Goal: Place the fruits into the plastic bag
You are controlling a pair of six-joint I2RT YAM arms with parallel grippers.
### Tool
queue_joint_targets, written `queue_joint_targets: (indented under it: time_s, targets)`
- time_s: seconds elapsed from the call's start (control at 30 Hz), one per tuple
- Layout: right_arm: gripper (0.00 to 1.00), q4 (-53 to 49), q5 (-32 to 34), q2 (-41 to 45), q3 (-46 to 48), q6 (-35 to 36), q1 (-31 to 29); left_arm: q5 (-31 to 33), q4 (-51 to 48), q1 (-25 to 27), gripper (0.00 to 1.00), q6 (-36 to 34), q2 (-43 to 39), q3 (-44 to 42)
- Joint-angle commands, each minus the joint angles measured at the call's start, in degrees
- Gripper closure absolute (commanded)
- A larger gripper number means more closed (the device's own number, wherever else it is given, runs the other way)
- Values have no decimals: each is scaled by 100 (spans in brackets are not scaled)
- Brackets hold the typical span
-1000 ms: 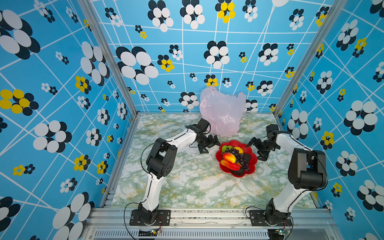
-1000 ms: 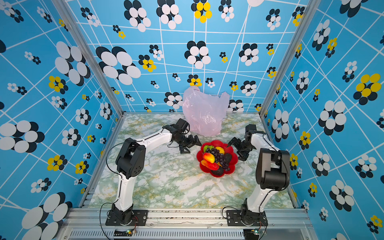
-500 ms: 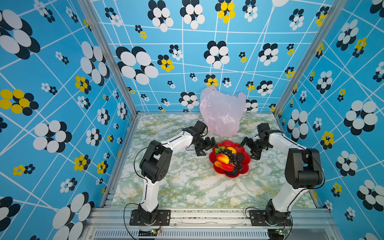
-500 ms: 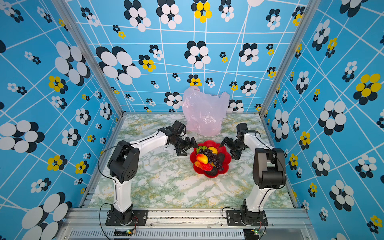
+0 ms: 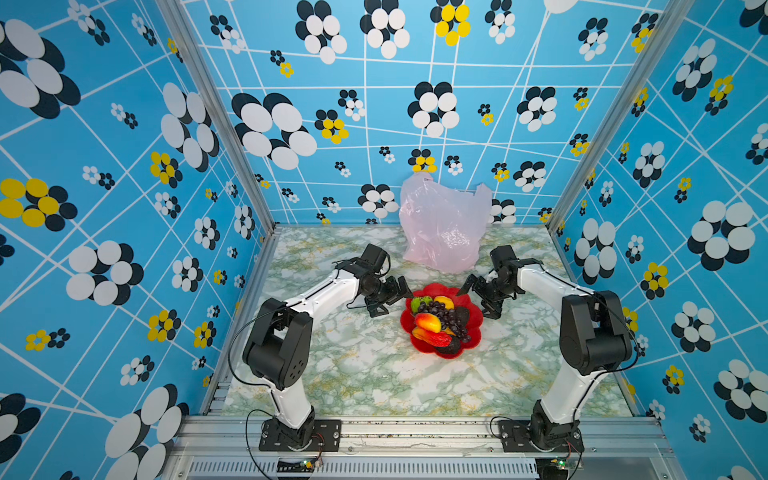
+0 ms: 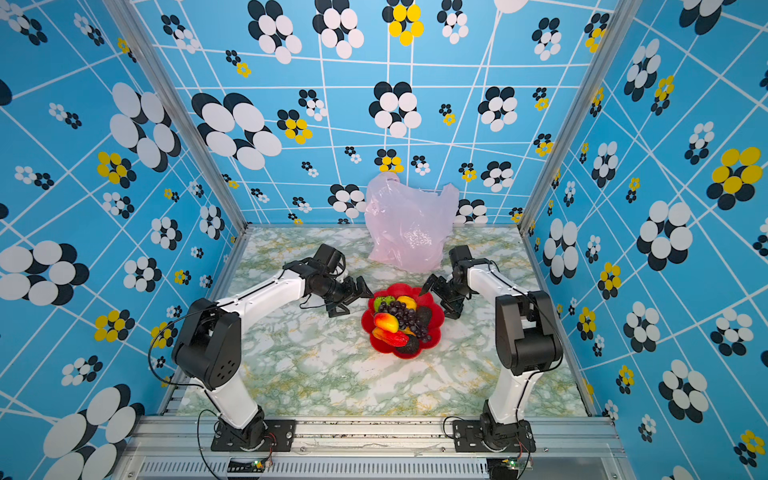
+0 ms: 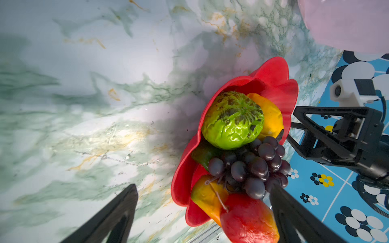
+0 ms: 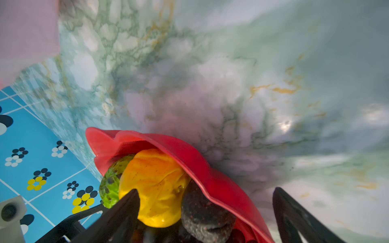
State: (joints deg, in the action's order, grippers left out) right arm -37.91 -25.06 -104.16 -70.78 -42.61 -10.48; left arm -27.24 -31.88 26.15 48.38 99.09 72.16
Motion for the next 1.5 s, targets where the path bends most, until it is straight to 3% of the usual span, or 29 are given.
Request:
queue_joint_targets:
  time_s: [0.0,0.4,0.67,1.07,1.27,1.47]
  targets:
    - [1,56,-59,37,-58,-369,-225,175,-302,-139,1,-200,-456,-228]
    - [0,581,592,289,173,-1602,-1314,-395,-767,-917,1,-824,-1315,-924]
    - [1,587,999,188,-6,-2019,-1665,-655,-767,-1319,1,-1040,-1830,-1551]
    - [1,1076,1299,-514,-689,-2943,-2584,-549,-1490,-1833,1,-1520,-2664,-1635]
    - [1,936,1373,-889,-1137,-2980,-2694,-419,-1674,-1828,1,-1643,-2868,-1655]
    - [1,172,1857,-694,-1416,-2449,-2646,-355,-1667,-1839,1,-1692,-2917,-1558]
